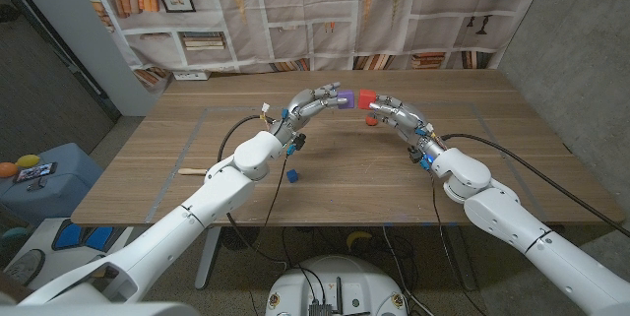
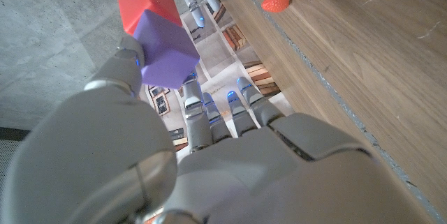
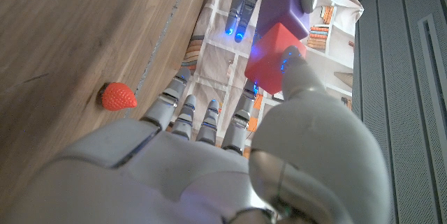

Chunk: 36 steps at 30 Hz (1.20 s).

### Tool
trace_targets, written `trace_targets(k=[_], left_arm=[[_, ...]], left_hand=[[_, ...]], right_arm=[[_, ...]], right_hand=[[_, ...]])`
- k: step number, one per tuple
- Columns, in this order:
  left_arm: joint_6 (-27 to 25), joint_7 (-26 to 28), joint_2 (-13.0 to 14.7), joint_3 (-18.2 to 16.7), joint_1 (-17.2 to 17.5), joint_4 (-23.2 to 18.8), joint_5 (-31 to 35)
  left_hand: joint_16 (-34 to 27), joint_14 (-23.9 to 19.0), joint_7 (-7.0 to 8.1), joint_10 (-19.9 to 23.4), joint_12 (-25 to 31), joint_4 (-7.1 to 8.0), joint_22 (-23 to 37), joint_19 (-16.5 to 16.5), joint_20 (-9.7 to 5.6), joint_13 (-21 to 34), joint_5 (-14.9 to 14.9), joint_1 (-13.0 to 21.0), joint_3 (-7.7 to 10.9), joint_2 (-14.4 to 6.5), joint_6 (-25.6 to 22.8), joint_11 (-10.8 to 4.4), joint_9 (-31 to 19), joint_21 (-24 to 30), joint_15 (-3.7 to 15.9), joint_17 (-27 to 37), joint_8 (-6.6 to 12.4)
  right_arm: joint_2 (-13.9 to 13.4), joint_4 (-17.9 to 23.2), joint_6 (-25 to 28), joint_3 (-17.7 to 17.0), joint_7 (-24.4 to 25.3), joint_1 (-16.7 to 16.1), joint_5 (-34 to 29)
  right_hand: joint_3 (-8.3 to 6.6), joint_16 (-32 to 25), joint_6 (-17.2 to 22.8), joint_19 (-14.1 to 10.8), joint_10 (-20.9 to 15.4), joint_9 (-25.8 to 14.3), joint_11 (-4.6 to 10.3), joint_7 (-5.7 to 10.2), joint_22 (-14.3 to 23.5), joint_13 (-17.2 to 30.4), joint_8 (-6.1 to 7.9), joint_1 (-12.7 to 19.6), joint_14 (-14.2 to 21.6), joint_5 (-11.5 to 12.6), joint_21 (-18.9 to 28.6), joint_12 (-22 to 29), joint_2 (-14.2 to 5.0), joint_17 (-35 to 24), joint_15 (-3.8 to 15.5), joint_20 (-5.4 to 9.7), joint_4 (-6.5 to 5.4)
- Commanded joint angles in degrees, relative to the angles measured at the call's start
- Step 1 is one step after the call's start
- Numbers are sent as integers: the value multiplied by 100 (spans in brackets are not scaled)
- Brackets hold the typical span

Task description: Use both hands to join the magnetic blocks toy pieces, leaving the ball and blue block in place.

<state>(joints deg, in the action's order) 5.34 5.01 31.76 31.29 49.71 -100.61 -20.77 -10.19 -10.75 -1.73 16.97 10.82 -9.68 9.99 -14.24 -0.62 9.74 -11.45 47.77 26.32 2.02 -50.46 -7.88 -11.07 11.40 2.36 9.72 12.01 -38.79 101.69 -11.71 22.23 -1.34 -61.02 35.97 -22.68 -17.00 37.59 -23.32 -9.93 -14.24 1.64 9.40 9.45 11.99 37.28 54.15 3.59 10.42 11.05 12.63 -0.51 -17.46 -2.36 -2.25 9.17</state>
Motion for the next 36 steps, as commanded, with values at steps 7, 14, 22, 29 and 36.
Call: trace_targets(k=[7,14,22,29,36], left_arm=[[25,-229,-25,79,-166,177,-63],[18,-276,-47,108,-223,241,-67],[51,-330,-74,132,-248,309,-93],[139,-413,-94,152,-276,392,-112],[187,-536,-97,175,-328,449,-143]], left_hand=[[-12,29,473,-37,-7,6,27,19,32,26,-36,184,-29,-235,-474,-7,-23,0,39,11,-18],[-12,32,470,-37,-5,4,28,22,43,26,-38,189,-37,-242,-467,-4,-24,0,33,11,-26],[-13,31,484,-51,-8,2,28,27,42,27,-39,190,-49,-247,-423,-9,-25,0,38,11,-49],[13,164,560,-277,-45,11,29,112,86,32,-45,146,-137,-229,91,86,-28,-18,-39,14,-188],[23,267,519,-410,-52,26,29,182,109,33,-46,88,-199,-209,353,126,-25,-31,-65,16,-211]], right_arm=[[-2,6,41,71,-133,119,34],[-22,1,88,80,-188,158,73],[24,-59,80,90,-174,171,97],[29,-89,75,92,-186,178,108],[48,-132,45,94,-200,195,107]], right_hand=[[34,-24,677,-32,-46,16,2,324,32,7,224,53,2,62,6,-30,-325,-18,-28,-39,4],[47,-24,684,-27,-45,36,-2,323,32,7,214,52,-1,64,4,-33,-331,-22,-29,-32,2],[61,-26,678,-25,-53,56,-15,322,32,7,198,49,4,66,3,-32,-340,-27,-34,-31,0],[72,-29,709,-29,-73,72,-19,321,32,8,200,49,10,69,4,-26,-347,-31,-28,-27,0],[78,-32,722,-36,-73,84,-20,322,32,8,196,56,16,71,6,-28,-351,-34,-19,-26,4]])
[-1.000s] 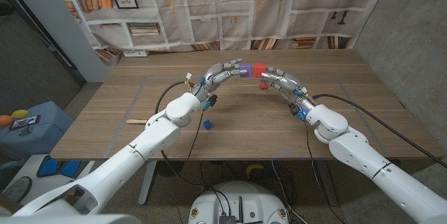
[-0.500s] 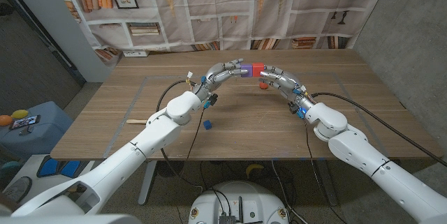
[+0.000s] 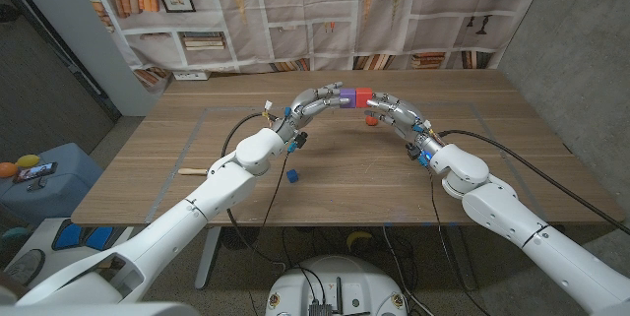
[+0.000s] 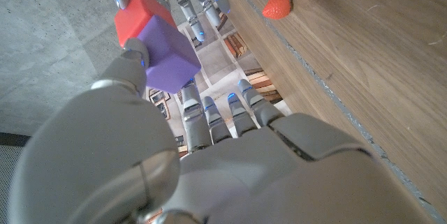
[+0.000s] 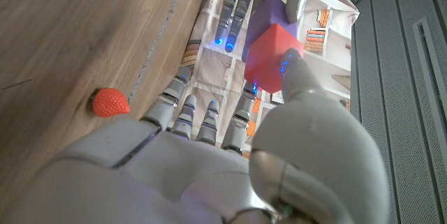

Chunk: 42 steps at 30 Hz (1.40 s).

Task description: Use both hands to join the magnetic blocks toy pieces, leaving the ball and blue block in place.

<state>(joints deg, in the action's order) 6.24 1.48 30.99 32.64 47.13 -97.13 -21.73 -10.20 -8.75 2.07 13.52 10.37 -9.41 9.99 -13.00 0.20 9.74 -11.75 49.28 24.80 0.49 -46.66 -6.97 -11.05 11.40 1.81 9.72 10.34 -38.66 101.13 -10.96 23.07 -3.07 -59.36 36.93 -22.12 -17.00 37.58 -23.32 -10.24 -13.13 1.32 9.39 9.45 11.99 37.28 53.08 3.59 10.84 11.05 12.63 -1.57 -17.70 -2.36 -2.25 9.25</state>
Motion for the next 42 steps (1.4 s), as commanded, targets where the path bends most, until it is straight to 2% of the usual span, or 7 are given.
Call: trace_targets(k=[1,15,21,29,35,38,42], left_arm=[[96,-184,-29,37,-67,103,-64],[199,-317,-70,59,-107,199,-131],[242,-408,-65,61,-118,233,-180],[318,-546,-43,64,-130,271,-233],[322,-577,-15,59,-123,250,-240],[310,-626,14,54,-124,235,-266],[332,-731,71,37,-130,218,-311]], left_hand=[[24,75,137,-68,-6,0,29,65,31,33,-17,-65,-49,-56,-26,38,-27,-33,-9,17,-40],[15,204,76,-216,9,33,29,136,35,34,-4,-220,-167,-11,345,209,-13,-31,-80,20,-49],[11,272,35,-290,15,39,28,171,35,36,2,-312,-234,27,712,371,4,-28,-120,21,-86],[24,399,-125,-378,16,35,28,243,55,36,0,-377,-282,49,1088,533,27,-38,-223,23,-83],[23,461,-222,-433,15,40,27,291,73,37,4,-424,-311,65,1245,567,36,-44,-249,24,-83],[24,518,-233,-498,11,42,26,306,69,37,6,-466,-335,83,1398,697,43,-39,-284,25,-83],[40,643,-305,-578,6,40,25,377,108,38,6,-506,-359,103,1556,764,50,-53,-357,27,-76]], right_arm=[[42,-82,-37,9,-27,30,16],[115,-148,-150,8,3,21,-7],[128,-132,-185,-7,32,-15,-5],[131,-113,-210,-14,52,-46,-11],[133,-103,-235,-18,50,-57,-18],[140,-97,-251,-24,46,-69,-2],[129,-74,-259,-35,71,-92,-16]], right_hand=[[23,-32,724,-36,-43,-26,15,322,32,8,196,163,15,29,7,-28,-245,-9,-20,-25,-4],[38,-44,743,-47,-61,-2,7,323,32,8,187,176,42,33,9,-25,-251,-14,-11,-14,4],[42,-45,747,-52,-64,5,17,322,33,8,184,179,46,33,11,-25,-253,-16,-6,-7,5],[51,-52,754,-58,-81,19,25,322,33,8,176,186,60,36,12,-21,-260,-20,-12,1,5],[58,-53,757,-63,-81,28,20,322,33,8,170,190,61,38,13,-23,-265,-23,-7,0,6],[62,-52,751,-66,-85,33,17,323,33,8,164,192,57,39,14,-23,-266,-24,-2,0,7],[66,-53,754,-67,-83,38,19,323,33,8,160,196,59,40,13,-25,-268,-26,-1,4,8]])
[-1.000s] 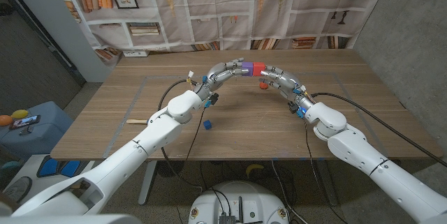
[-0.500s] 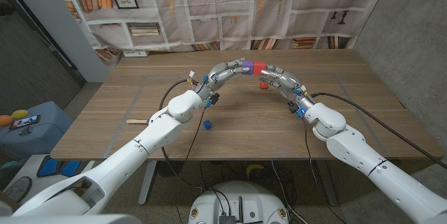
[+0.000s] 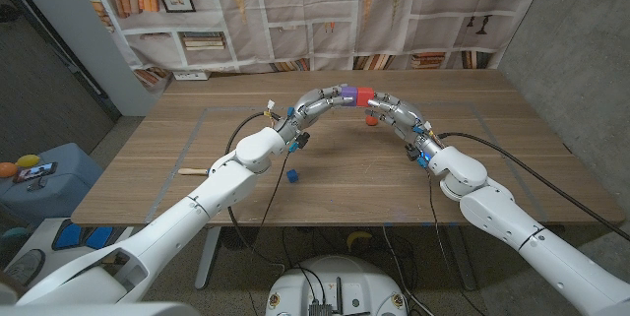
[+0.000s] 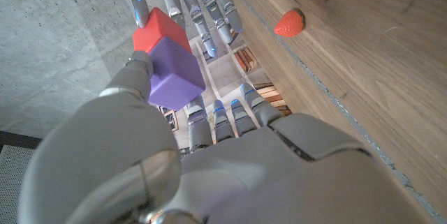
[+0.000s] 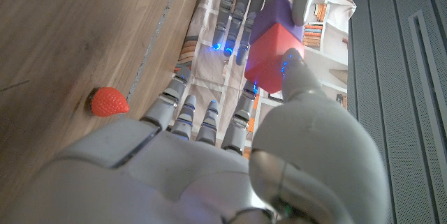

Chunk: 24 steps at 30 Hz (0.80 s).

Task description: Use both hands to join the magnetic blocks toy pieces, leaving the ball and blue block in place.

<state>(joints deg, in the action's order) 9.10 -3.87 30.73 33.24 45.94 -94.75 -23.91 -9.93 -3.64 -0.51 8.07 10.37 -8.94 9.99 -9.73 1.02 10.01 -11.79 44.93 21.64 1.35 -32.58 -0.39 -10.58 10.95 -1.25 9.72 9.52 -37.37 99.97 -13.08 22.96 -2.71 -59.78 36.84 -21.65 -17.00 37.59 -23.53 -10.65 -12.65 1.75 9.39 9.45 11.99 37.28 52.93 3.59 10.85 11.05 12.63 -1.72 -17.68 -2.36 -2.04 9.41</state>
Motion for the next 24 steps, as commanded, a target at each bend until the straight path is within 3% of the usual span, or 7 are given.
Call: trace_targets(k=[1,10,24], left_arm=[[68,-238,110,-25,-19,-12,-105],[25,-438,263,-79,-35,-89,-210],[-29,-777,527,-185,-56,-156,-400]], left_hand=[[22,199,-61,-49,10,-7,24,75,48,11,13,-89,-51,24,197,120,5,-11,-84,28,10],[22,477,-157,-302,-13,-11,21,295,106,12,38,-187,-103,101,520,268,16,-46,-221,31,19],[17,1100,-540,-937,-17,3,14,836,280,14,105,-427,-180,226,1595,623,30,-64,-589,35,2]], right_arm=[[-2,50,-47,-29,39,-58,-3],[-15,104,-82,-53,74,-133,-6],[-50,159,-68,-72,112,-187,-20]], right_hand=[[20,-52,755,-45,-42,-9,-23,323,33,8,160,211,57,39,13,-25,-254,-28,-3,-15,-8],[29,-57,773,-46,-46,1,-17,323,33,8,158,218,67,41,12,-26,-261,-32,-3,-14,-8],[48,-56,780,-46,-47,14,-11,323,33,9,147,230,61,45,9,-30,-270,-40,0,-17,-6]])
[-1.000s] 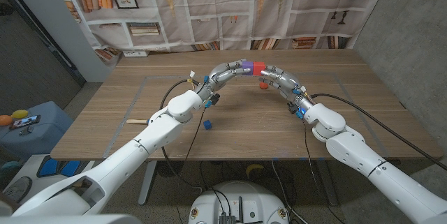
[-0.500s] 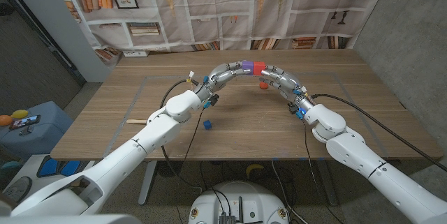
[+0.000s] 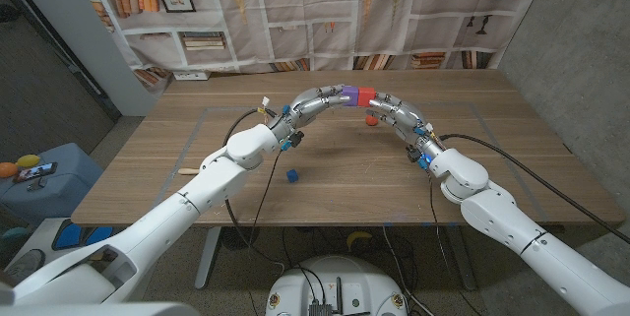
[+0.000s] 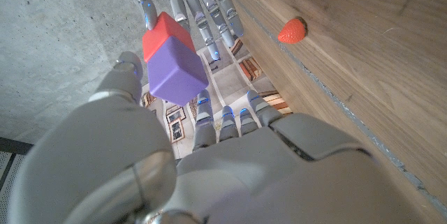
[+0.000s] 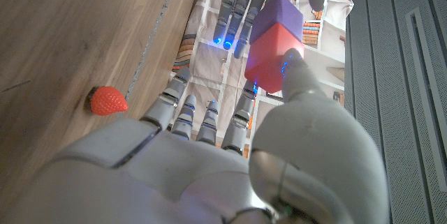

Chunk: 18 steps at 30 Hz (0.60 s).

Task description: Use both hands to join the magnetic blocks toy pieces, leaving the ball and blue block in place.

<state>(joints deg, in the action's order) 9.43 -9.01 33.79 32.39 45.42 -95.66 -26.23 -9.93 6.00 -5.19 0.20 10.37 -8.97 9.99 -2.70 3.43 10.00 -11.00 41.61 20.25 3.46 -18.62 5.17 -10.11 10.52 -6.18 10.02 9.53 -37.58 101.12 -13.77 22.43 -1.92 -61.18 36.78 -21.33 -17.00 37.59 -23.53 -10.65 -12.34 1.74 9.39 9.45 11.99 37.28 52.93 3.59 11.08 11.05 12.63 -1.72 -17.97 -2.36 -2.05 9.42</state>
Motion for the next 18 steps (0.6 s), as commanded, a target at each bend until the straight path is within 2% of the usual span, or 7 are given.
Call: trace_targets(k=[1,5,18], left_arm=[[-65,-276,240,-119,5,-71,-196],[-82,-226,324,-190,62,-142,-207],[-105,-288,602,-404,196,-273,-360]], left_hand=[[16,161,-80,-179,-17,6,13,131,68,15,27,-103,-41,17,230,97,-16,-11,-142,4,9],[21,232,-103,-239,-14,8,9,164,107,14,28,-122,-41,15,269,123,-15,-9,-270,2,28],[32,618,-201,-592,-13,27,-6,672,288,15,35,-271,-56,21,717,275,-10,-67,-381,-6,28]], right_arm=[[-34,49,9,-19,45,-47,-24],[-59,71,34,-35,65,-55,-31],[-272,207,161,-181,202,-159,-94]], right_hand=[[17,-56,779,-45,-46,-18,-14,323,33,9,146,230,62,22,9,-31,-270,-12,-2,-17,-7],[22,-57,783,-46,-64,-14,-15,323,33,9,143,236,64,24,9,-25,-273,-14,-1,-15,-6],[37,-53,795,-49,-54,-20,-20,323,33,9,146,242,53,25,9,-32,-276,-19,-3,-20,-7]])
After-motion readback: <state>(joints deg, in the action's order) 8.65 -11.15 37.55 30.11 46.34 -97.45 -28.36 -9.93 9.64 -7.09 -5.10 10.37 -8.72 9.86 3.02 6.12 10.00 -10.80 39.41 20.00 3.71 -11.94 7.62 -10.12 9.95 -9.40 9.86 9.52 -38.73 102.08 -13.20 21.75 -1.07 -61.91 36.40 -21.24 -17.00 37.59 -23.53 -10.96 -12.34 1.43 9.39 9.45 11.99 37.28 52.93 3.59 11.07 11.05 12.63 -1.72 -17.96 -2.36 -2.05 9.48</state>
